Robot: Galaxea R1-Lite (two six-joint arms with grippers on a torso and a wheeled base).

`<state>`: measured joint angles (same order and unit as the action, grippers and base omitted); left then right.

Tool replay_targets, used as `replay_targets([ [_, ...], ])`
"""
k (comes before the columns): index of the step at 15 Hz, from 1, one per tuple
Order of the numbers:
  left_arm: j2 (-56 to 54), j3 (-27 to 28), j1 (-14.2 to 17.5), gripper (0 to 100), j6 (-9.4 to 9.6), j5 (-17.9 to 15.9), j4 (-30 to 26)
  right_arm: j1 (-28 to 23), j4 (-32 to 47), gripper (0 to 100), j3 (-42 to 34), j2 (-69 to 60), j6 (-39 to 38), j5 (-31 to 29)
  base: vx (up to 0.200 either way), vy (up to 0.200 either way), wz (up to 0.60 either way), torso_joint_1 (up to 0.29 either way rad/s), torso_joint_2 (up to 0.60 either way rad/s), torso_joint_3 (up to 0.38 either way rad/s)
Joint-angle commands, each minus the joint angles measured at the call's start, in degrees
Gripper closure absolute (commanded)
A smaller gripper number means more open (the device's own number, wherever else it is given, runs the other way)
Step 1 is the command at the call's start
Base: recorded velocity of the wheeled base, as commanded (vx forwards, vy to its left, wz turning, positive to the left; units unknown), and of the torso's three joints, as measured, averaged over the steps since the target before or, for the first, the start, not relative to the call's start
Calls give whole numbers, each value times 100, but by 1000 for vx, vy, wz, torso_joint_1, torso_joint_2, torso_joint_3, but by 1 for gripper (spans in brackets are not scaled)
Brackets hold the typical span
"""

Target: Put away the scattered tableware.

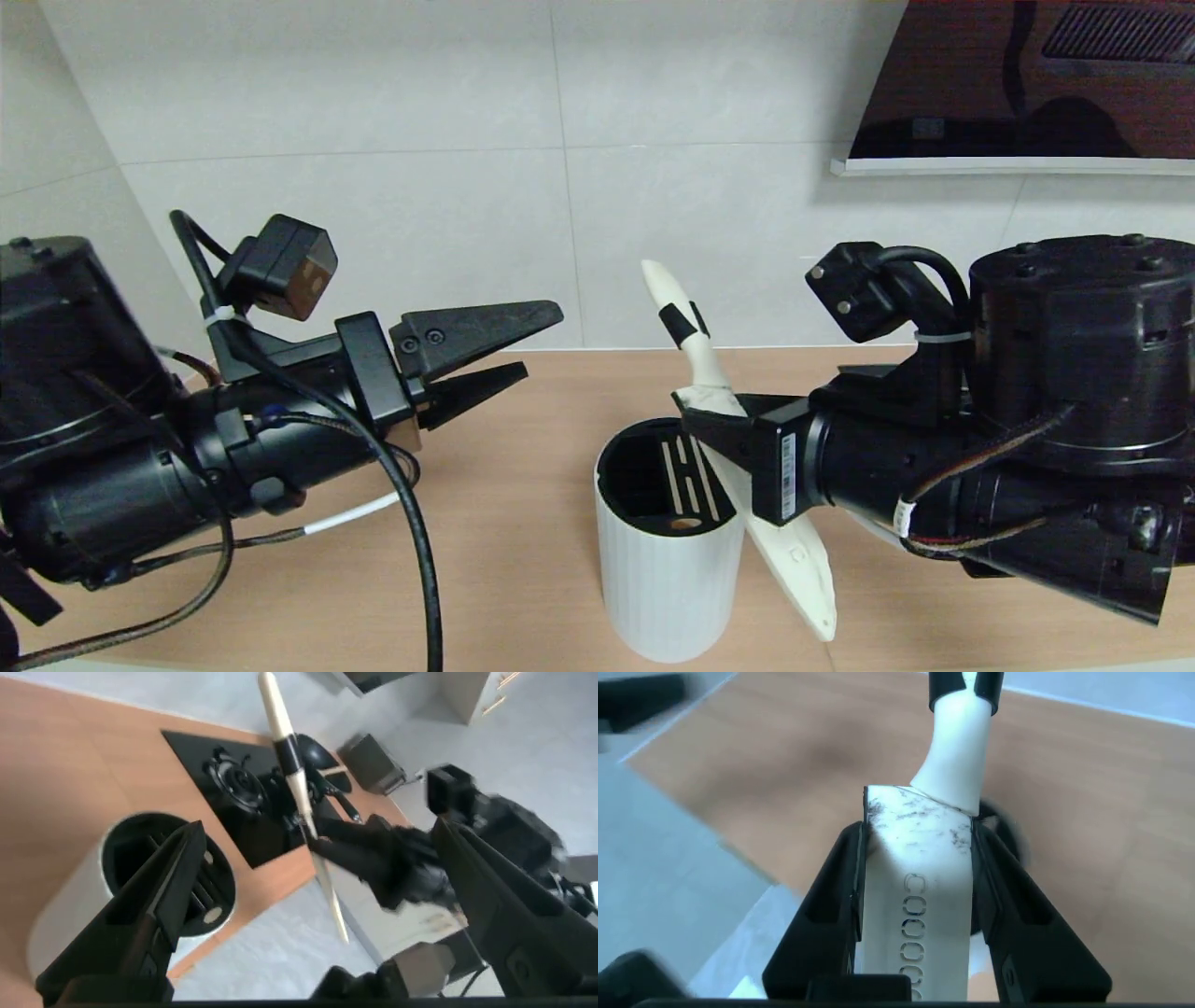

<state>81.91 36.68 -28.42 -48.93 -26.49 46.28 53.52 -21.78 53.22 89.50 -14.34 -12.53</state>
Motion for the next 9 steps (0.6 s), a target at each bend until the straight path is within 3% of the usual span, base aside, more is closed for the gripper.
replay_targets([
  [1,168,-29,-129,0,-55,12,39,124,-1,100,-14,15,-8,5,0,0,0,0,0,0],
  [4,888,-214,-674,0,-116,610,962,352,-1,100,-40,67,-17,14,0,0,0,0,0,0],
  [6,1169,-232,-797,0,-125,882,1411,458,-1,100,-49,155,-104,23,0,0,0,0,0,0],
  [9,1257,-223,-859,0,-222,900,1481,563,-195,100,-40,392,-192,14,0,0,0,0,0,0],
])
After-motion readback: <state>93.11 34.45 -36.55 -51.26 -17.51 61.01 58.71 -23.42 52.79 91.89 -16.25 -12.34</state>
